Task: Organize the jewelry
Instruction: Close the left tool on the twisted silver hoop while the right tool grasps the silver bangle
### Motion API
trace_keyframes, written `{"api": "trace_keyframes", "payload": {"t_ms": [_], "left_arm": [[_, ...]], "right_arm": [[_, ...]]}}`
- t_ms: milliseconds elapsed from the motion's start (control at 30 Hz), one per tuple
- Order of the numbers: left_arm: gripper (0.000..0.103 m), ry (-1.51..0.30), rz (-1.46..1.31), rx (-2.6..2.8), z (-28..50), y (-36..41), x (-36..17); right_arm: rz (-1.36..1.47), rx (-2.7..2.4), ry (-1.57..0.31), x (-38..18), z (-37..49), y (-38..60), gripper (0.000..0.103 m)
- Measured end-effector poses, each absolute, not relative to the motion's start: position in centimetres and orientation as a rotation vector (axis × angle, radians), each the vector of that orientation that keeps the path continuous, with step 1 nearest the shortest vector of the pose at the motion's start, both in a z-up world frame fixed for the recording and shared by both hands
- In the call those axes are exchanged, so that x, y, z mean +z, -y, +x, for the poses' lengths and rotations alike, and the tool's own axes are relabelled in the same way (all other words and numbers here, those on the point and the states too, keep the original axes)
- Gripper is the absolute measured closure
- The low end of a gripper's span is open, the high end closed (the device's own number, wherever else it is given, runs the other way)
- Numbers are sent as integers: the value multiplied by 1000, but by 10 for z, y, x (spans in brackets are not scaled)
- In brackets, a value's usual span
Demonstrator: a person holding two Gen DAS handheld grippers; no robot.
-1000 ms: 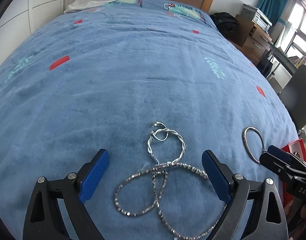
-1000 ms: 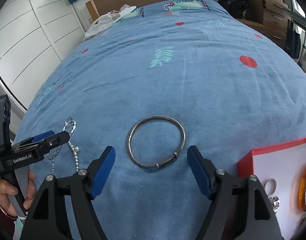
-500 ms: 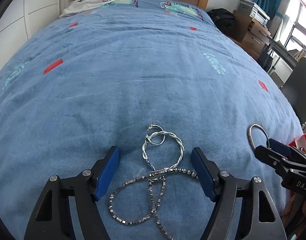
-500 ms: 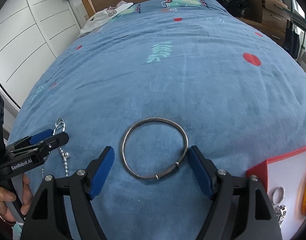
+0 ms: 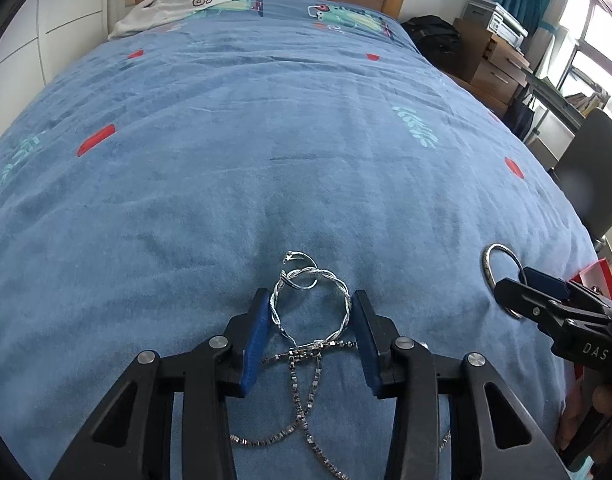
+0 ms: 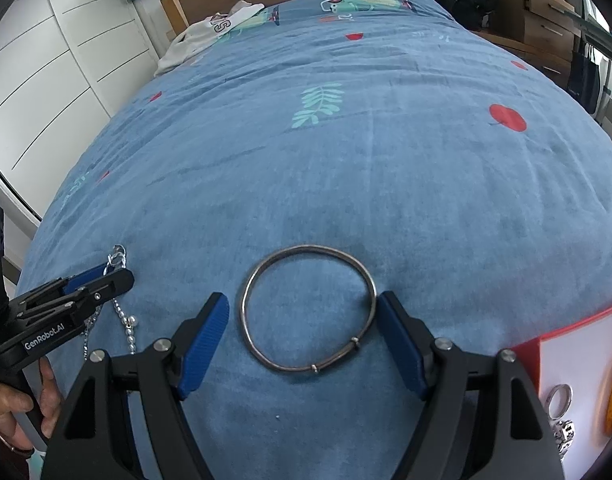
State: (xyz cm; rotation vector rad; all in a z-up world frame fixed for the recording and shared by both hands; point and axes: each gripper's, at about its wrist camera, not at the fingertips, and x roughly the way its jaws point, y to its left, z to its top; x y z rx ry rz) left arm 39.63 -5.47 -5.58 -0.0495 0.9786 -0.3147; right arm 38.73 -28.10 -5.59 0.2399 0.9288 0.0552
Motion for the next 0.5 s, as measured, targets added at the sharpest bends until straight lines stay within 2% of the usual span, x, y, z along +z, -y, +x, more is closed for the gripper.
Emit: {"api": "trace_keyframes", "payload": {"t_ms": [500], "left_arm": [[63, -986, -87, -305, 402, 44, -54]], "right_arm": [[231, 56, -931, -56, 387, 280, 30]]}}
